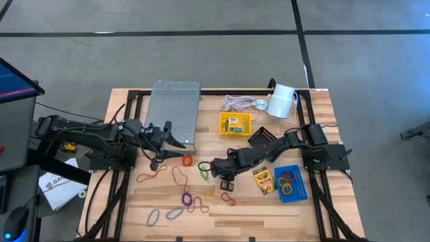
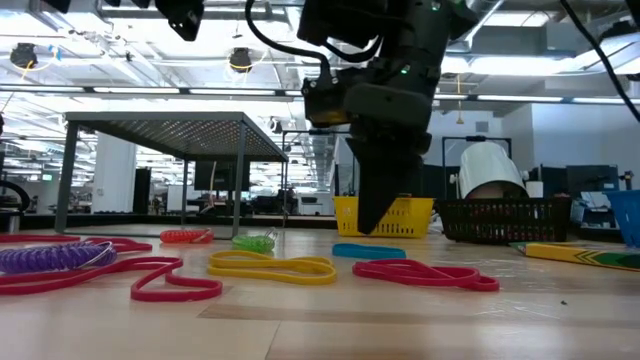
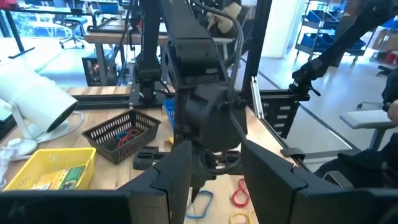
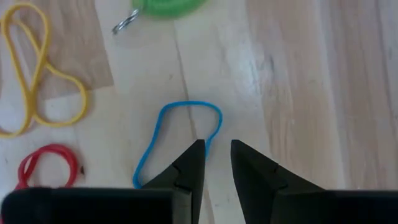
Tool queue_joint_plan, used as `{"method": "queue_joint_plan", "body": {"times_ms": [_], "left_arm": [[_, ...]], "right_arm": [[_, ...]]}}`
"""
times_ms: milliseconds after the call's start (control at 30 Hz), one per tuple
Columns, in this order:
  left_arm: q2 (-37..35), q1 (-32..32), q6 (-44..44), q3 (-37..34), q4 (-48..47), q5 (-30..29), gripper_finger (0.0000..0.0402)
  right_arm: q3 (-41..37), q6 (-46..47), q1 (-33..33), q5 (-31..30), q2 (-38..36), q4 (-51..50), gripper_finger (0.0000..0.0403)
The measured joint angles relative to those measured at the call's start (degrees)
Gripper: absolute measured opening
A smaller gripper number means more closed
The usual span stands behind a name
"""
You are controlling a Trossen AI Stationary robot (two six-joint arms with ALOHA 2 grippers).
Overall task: Pick & Place Office Desk Supplies
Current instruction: Put the blue rubber band into the black bin
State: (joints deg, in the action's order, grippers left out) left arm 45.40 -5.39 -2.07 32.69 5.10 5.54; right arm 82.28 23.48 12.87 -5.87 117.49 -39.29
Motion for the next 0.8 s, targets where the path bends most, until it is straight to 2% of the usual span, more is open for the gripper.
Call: {"method": "queue_joint_plan", "body": {"times_ms": [333,633,800], "left_arm": [[0.84,0.00,0.25,0.02,0.29,0.02,0.0138],[0.82,0.00,0.27,0.02,0.31,0.04,0.0137],[0.82,0.00,0.27,0.04,0.28,0.07,0.0136]], "right_arm": [[0.00,-1.02,-0.09,3.39,0.00,0.63,0.0080],[0.22,0.33,0.24,4.22,3.09,0.99,0.0151],[0.31,0.49,0.28,2.94,4.07,0.94,0.0158]]}}
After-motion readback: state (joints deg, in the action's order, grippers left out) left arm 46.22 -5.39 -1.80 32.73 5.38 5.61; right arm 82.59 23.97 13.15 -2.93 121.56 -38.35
